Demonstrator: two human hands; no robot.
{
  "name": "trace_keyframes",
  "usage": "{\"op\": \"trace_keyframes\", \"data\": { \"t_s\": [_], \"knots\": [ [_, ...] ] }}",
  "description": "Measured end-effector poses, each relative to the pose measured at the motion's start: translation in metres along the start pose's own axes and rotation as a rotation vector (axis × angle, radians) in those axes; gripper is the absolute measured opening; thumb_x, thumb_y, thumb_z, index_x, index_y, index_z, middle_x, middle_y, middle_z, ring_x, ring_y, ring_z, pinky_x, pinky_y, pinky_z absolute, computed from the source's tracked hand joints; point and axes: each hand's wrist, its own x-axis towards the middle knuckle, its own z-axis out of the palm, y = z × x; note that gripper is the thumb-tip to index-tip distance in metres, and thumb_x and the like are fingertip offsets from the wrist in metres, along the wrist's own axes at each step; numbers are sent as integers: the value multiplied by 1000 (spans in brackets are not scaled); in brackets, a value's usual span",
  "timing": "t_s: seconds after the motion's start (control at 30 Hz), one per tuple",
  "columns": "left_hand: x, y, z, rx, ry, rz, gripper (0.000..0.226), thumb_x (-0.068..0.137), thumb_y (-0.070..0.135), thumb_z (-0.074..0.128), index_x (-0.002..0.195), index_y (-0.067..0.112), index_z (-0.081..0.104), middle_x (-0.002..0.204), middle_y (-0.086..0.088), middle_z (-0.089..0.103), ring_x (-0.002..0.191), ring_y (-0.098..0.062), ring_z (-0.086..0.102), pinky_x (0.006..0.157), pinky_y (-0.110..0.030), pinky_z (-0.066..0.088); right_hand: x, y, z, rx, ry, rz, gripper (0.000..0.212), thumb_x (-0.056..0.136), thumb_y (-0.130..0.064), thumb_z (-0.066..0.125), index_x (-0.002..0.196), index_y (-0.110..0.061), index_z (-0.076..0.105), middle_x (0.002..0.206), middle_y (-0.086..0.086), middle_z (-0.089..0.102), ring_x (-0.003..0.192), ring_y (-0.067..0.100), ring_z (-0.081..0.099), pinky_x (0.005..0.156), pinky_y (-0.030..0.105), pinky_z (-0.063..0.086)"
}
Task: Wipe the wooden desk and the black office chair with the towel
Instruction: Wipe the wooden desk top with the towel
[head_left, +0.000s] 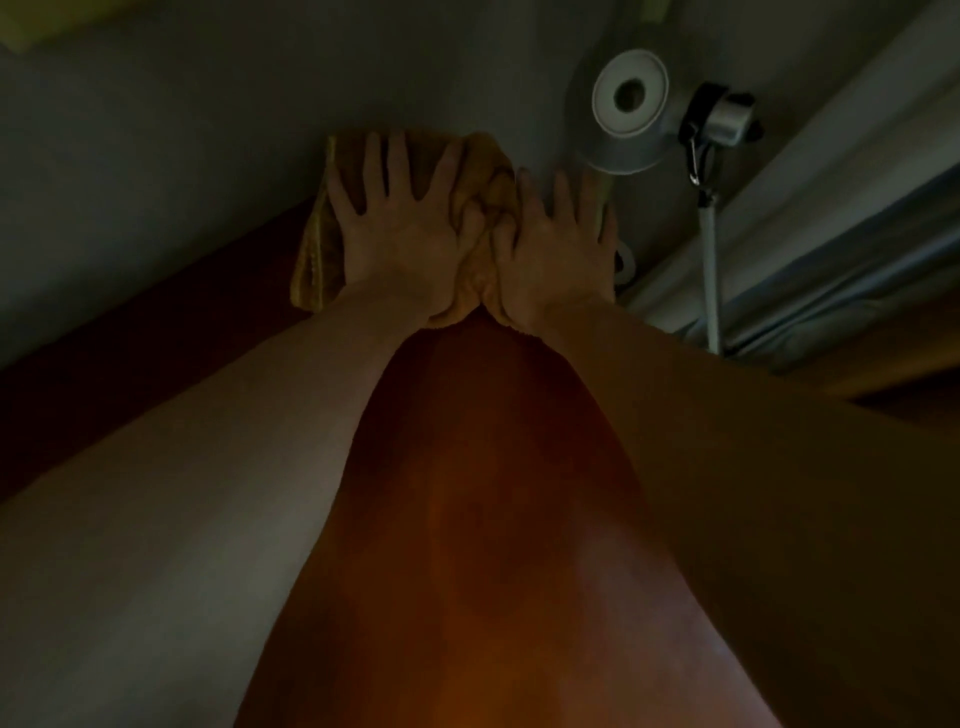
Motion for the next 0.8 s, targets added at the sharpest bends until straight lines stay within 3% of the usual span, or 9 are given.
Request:
{"op": "trace_keyframes", "data": {
  "t_s": [0.27, 0.53, 0.8],
  "knots": [
    [-3, 4, -5, 30, 0, -25, 71, 101, 68, 6, 164, 37, -2, 171, -18, -6, 158, -32, -7, 123, -65, -7, -7, 7, -1, 104, -20, 29, 64, 109, -49, 17, 165, -18, 14, 170, 16, 18, 159, 32, 3, 127, 55, 1],
    [-81, 4, -7, 16, -22, -27, 74, 99, 71, 6, 163, 36, -7, 171, -16, -7, 158, -30, -9, 121, -66, -14, -81, 14, 9, -53, 117, -60, 68, 106, -53, 17, 165, -21, 15, 171, 16, 14, 159, 31, 1, 126, 57, -4],
    [-210, -13, -2, 14, 38, -39, 85, 90, 71, -2, 164, 31, 12, 169, -19, 15, 158, -35, 8, 122, -66, 0, -197, 2, 26, -73, 137, -124, 75, 99, -58, 9, 164, -23, 20, 172, 12, 14, 159, 29, 7, 126, 57, 2]
  ]
}}
